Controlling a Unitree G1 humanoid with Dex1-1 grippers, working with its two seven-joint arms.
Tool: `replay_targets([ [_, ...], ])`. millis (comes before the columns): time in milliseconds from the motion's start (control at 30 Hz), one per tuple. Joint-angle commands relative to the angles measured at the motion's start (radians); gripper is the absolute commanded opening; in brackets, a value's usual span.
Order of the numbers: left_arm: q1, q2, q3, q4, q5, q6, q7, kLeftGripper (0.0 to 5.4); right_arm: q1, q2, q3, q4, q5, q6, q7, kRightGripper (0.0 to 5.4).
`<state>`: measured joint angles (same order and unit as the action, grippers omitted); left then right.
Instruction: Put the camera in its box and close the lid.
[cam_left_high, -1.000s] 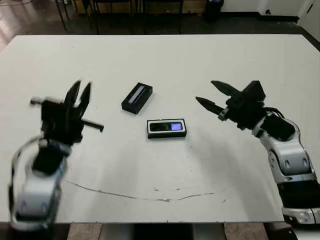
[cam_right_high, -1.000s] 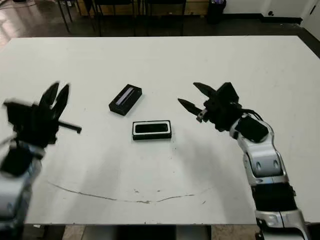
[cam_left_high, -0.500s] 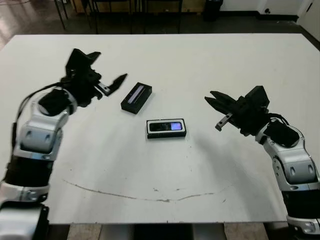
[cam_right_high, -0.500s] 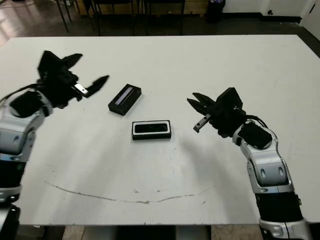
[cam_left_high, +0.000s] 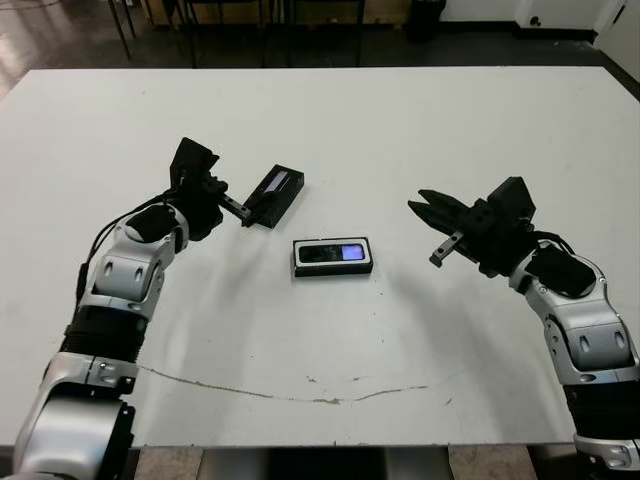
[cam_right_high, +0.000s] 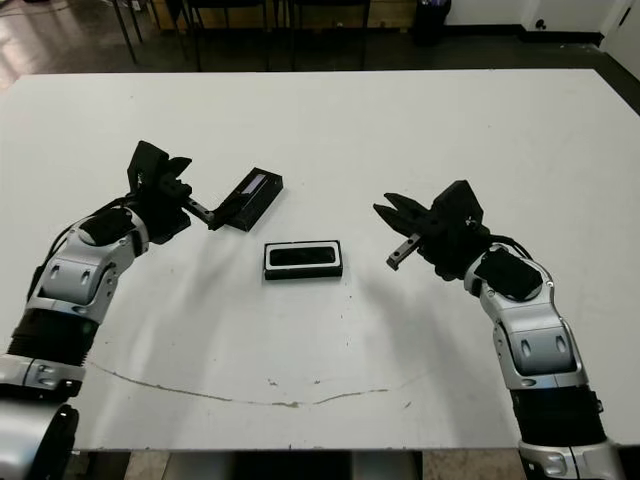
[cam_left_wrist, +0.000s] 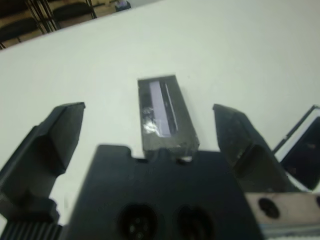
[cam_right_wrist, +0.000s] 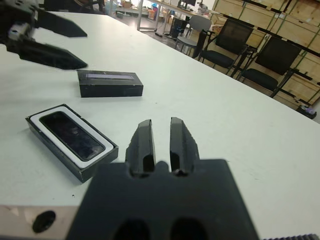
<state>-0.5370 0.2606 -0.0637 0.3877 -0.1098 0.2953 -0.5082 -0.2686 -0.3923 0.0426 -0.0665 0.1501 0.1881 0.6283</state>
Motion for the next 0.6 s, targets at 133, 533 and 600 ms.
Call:
replay_targets([
  [133,-0.006,-0.001,-0.035,0.046,0.055,-0.009,0.012,5.39,0.005,-0.011,0.013,0.021,-0.010,-0.005,0.005,0.00],
  [533,-0.017,-0.037,-0.043,0.079,0.076,-0.016,0.016,5.39,0.008,-0.012,0.019,0.028,-0.014,-0.014,0.003,0.00],
  [600,-0.014,-0.040,-0.043,0.079,0.076,-0.023,0.014,5.39,0.009,-0.011,0.018,0.033,-0.014,-0.020,0.003,0.00],
])
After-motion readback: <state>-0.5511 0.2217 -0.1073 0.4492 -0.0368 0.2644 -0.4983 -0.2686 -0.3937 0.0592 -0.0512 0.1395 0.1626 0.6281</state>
